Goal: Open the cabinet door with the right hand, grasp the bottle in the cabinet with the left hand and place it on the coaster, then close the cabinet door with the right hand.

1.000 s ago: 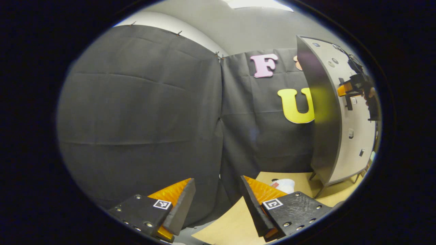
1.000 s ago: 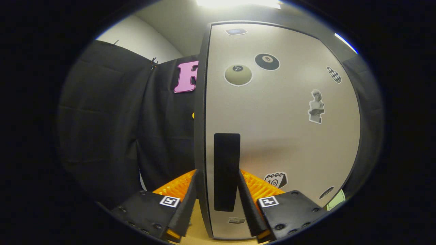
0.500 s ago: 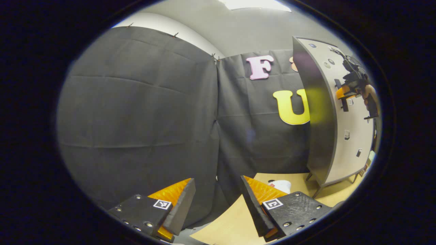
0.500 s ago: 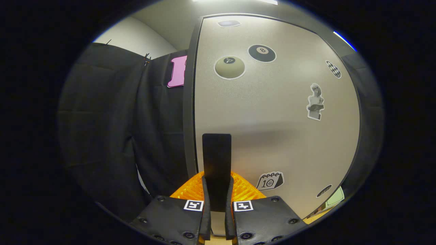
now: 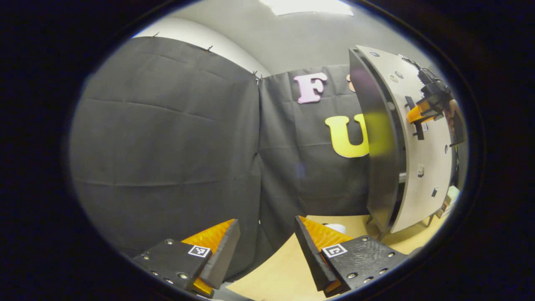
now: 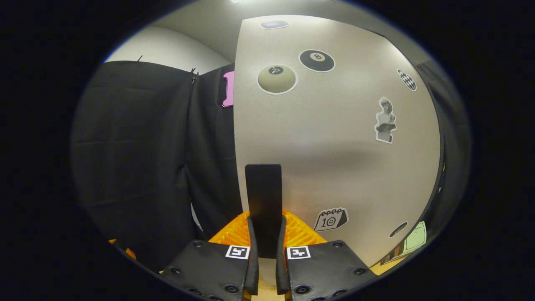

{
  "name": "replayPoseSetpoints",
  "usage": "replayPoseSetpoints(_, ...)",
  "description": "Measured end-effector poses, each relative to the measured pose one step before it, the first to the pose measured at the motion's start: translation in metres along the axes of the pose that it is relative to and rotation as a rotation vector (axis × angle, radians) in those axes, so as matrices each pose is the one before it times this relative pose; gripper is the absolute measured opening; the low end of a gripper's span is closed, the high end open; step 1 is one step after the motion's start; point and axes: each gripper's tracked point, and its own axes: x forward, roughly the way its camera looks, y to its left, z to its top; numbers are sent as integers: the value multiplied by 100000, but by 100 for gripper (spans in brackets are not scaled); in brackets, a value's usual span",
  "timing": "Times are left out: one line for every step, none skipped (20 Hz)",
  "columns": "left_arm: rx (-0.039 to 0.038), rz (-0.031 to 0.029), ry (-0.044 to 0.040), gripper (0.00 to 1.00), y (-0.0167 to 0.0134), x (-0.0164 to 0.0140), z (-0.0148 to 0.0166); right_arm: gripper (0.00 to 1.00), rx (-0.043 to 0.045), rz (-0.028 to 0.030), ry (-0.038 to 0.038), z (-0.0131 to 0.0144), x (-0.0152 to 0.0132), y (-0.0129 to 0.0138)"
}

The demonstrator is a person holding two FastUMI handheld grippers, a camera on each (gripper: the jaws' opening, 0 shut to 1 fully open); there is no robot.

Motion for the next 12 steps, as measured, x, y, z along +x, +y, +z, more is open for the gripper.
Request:
replayPoseSetpoints(228,-991,-232,80,-716,-296,315,18,418,1813,204,-37,-238,-61)
replayPoseSetpoints(239,-1145,-270,80,-865,-80,195,18,42,1905,-604,14,-453,57)
replayPoseSetpoints(272,-1333,-363,80,-847,-113,400,18,-397,1901,-268,73,-281,93)
replayPoseSetpoints(574,-1397,-386,80,-885,-127,496,18,-284,1628,113,-10,-252,11)
replayPoseSetpoints(757,-1340,-549,80,-894,-143,546,18,-424,1535,-51,-32,-402,-23)
replayPoseSetpoints(782,-1473,-619,80,-1003,-189,478,18,-155,1397,49,-3,-380,-89)
replayPoseSetpoints(694,-1349,-642,80,-873,-134,571,18,386,1312,-271,-52,-455,6)
replayPoseSetpoints(560,-1236,-611,80,-720,-276,456,18,583,1413,-154,15,-329,-20)
replayPoseSetpoints(213,-1110,-674,80,-733,-204,517,18,189,1530,-71,-49,-176,-111)
replayPoseSetpoints(-6,-1056,-653,80,-899,-72,411,18,-47,1371,66,-19,-217,-160)
replayPoseSetpoints(-81,-1067,-626,80,-870,-8,343,18,-74,1187,76,-60,-247,-163)
replayPoseSetpoints(149,-1062,-414,80,-887,-42,193,18,-168,1157,349,10,-235,-230)
